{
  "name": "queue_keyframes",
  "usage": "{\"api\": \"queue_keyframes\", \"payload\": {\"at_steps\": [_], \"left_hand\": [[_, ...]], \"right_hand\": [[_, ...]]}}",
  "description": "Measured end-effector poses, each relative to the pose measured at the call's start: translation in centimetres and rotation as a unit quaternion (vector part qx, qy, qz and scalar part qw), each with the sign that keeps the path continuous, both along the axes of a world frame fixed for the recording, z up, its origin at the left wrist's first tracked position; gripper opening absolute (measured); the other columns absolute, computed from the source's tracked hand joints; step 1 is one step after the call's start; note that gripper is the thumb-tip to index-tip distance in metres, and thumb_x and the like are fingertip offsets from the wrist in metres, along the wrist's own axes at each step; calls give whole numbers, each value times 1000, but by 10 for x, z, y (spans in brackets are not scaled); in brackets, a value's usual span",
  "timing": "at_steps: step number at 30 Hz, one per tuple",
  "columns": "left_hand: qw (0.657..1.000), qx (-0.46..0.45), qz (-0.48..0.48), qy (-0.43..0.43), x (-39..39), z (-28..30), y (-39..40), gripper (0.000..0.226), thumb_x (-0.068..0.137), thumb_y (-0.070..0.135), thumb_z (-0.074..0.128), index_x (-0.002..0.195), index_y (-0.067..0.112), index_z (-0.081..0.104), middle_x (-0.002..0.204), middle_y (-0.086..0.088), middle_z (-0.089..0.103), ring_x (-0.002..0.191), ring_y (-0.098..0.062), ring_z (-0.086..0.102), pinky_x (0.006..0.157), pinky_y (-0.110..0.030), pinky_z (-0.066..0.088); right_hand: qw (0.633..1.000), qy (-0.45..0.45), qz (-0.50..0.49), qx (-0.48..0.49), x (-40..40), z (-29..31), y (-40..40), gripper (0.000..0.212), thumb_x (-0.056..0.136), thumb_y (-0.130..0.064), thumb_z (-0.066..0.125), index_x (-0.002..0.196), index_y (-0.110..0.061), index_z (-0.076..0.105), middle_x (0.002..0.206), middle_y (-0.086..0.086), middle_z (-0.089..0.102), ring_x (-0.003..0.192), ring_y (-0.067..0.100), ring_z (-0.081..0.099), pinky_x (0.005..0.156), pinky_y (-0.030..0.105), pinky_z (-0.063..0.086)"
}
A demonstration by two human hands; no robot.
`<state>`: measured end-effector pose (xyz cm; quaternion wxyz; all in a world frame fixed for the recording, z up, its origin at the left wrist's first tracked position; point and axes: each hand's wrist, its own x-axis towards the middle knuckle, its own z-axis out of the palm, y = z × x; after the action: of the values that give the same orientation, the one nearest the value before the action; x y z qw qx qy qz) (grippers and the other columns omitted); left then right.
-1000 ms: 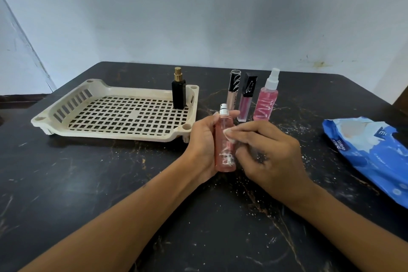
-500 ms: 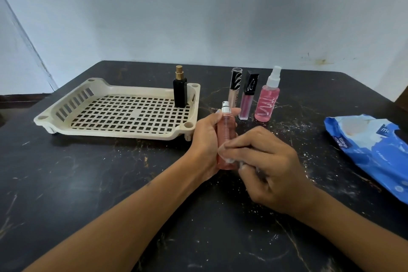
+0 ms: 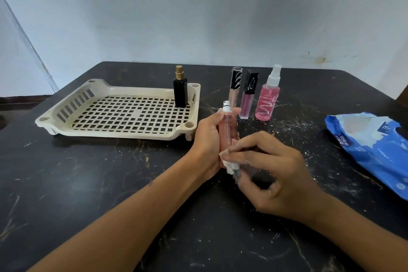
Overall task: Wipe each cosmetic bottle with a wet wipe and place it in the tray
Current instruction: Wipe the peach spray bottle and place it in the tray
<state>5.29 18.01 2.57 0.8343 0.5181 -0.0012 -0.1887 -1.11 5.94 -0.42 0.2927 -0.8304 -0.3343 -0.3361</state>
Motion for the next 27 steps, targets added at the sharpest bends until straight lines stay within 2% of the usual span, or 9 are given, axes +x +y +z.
{"api": "queue_keyframes", "payload": {"at_steps": [4, 6, 10, 15, 21, 24, 27], "left_hand": [[1000, 2, -12, 9, -1, 1, 2, 45, 98, 31, 28, 113, 8, 63, 68, -5, 45, 56, -12, 42, 57, -24, 39], [1000, 3, -13, 9, -1, 2, 2, 45, 98, 31, 28, 114, 8, 63, 68, -5, 45, 57, -12, 43, 57, -23, 40], [1000, 6, -4, 3, -1, 0, 1, 45, 98, 31, 27, 112, 8, 64, 70, -5, 47, 60, -11, 44, 54, -22, 42], [1000, -4, -22, 19, -3, 3, 1, 44, 98, 33, 27, 111, 10, 63, 67, -4, 43, 56, -12, 42, 55, -24, 39], [1000, -9, 1, 6, -1, 1, -1, 45, 99, 27, 26, 115, 3, 61, 72, -5, 47, 61, -11, 44, 57, -22, 41], [1000, -11, -5, 20, -1, 1, 0, 45, 98, 29, 28, 112, 5, 63, 73, -5, 47, 60, -12, 44, 58, -22, 40], [1000, -18, -6, 23, -1, 1, 1, 43, 98, 29, 29, 103, 5, 64, 75, -6, 48, 60, -12, 44, 59, -22, 39]], "right_hand": [[998, -22, -20, -62, 2, 0, -1, 23, 85, -14, 66, 105, -5, 74, 103, 7, 65, 91, 21, 61, 80, 25, 51], [995, -42, -39, -86, 2, 0, -1, 18, 87, -10, 65, 102, -5, 74, 99, 7, 66, 86, 22, 61, 77, 25, 51], [989, -91, -39, -110, 2, -1, 1, 8, 84, 2, 68, 84, -3, 75, 86, 7, 68, 74, 24, 62, 76, 23, 51], [988, -68, -56, -124, 3, 1, 1, 18, 91, -11, 62, 102, -3, 74, 102, 7, 67, 90, 22, 61, 79, 29, 53], [988, -101, -26, -116, 0, 2, 2, 20, 95, -9, 58, 87, -2, 75, 89, 5, 69, 80, 21, 63, 76, 26, 52], [992, -76, -23, -102, 2, 3, 0, 12, 89, -10, 68, 94, -3, 76, 93, 6, 68, 85, 19, 62, 79, 24, 51], [995, -55, 10, -88, -1, 6, -3, 21, 84, -12, 64, 97, -1, 75, 98, 8, 70, 88, 21, 63, 81, 26, 51]]}}
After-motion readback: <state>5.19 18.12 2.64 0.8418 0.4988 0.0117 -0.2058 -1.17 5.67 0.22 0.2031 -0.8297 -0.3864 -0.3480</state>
